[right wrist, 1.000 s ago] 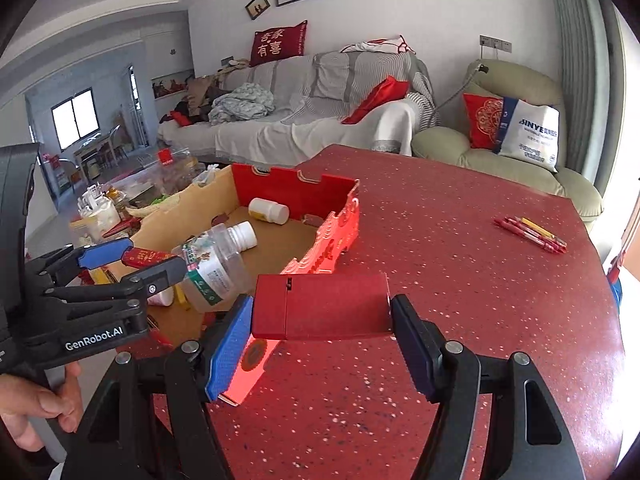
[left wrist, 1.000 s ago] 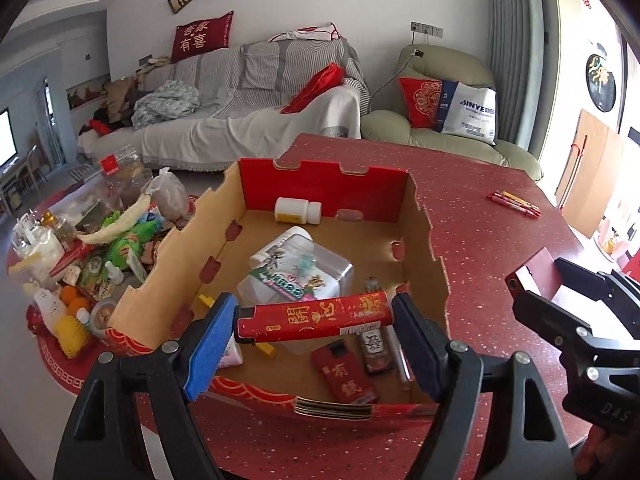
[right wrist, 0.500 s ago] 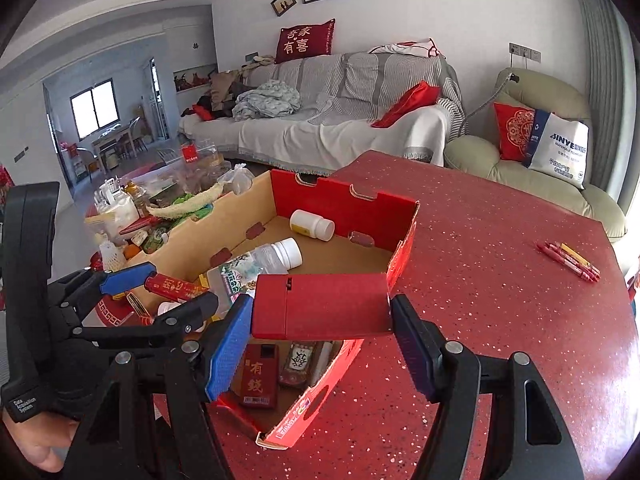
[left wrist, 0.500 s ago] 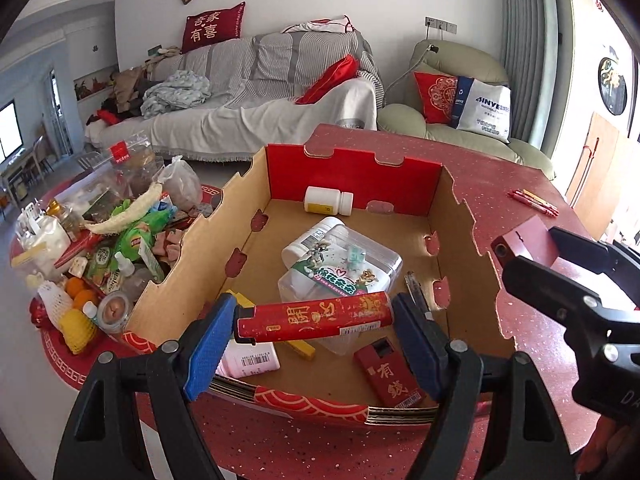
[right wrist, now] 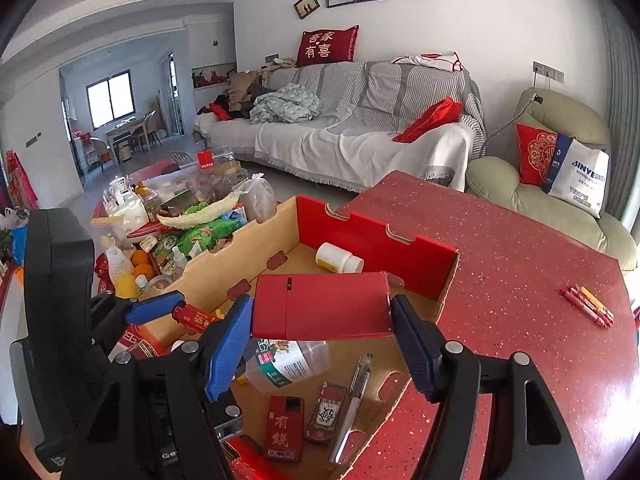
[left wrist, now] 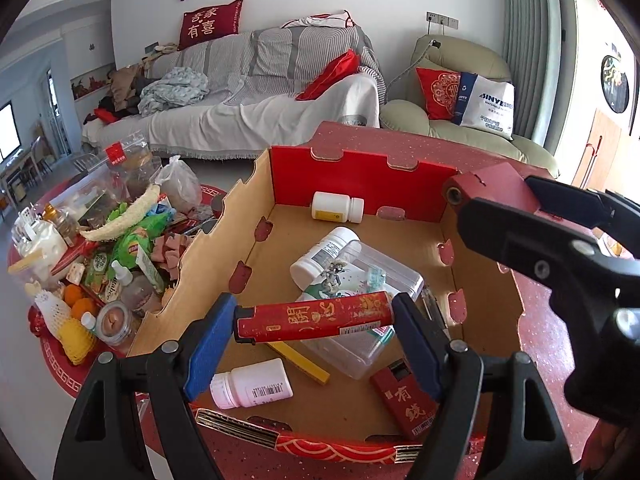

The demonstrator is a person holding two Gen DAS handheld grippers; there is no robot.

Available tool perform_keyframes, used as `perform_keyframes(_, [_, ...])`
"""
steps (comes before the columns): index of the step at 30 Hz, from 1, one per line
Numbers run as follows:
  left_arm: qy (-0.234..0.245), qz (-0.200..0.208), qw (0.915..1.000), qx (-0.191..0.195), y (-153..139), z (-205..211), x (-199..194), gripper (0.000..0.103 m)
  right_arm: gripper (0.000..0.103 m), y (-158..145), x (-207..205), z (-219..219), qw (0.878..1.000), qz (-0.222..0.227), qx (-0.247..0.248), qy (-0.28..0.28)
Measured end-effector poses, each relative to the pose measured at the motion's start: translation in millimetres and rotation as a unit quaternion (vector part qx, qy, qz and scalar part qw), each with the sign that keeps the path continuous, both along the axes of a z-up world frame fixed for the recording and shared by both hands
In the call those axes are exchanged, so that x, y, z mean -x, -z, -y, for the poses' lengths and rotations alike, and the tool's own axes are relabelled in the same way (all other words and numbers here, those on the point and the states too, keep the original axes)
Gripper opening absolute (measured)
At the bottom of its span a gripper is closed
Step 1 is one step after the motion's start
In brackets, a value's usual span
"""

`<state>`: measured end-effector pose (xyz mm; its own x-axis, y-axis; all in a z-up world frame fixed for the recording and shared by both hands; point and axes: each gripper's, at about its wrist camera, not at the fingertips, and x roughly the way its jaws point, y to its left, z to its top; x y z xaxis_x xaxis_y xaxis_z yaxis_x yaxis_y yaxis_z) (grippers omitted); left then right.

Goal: Organize rigid objects
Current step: 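Lower both grippers into the box and open them to release the lighter and case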

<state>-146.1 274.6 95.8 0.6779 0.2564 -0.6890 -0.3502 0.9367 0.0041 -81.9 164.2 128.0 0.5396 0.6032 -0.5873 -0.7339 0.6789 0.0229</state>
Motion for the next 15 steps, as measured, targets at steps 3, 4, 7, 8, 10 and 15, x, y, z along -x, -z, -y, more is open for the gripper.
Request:
perform_keyframes(3, [-0.001, -0.004, 1.0, 0.003, 2.5, -3.2, -2.8, 0.081, 0.071, 2.0, -4.8, -8.5, 1.0, -0.003, 0.007, -0.005])
perform_keyframes(4, [-0.002, -0.005, 1.0, 0.004, 3.6, -4.2, -3.4, 0.081, 0.071, 3.2, -6.1, -11.1, 1.0, -0.004, 0.01, -0.005])
perform_keyframes(7, [-0.002, -0.007, 1.0, 0.004, 5.1, -6.5, -4.6, 0.081, 0.071, 7.7, -8.8, -14.5, 1.0, -0.01, 0.015, -0.006])
perform_keyframes(8, [-0.002, -0.007, 1.0, 0.004, 5.6, -6.6, -5.1, 0.081, 0.071, 9.1, -9.6, -14.9, 1.0, -0.012, 0.015, -0.005])
perform_keyframes(10, [-0.002, -0.009, 0.9999, 0.006, 6.2, -7.3, -5.5, 0.081, 0.071, 11.5, -11.2, -15.0, 1.0, -0.016, 0.016, -0.006])
perform_keyframes(15, [-0.003, -0.011, 0.9999, 0.008, 8.9, -10.1, -6.4, 0.081, 0.071, 15.6, -13.3, -17.1, 1.0, -0.02, 0.021, -0.006])
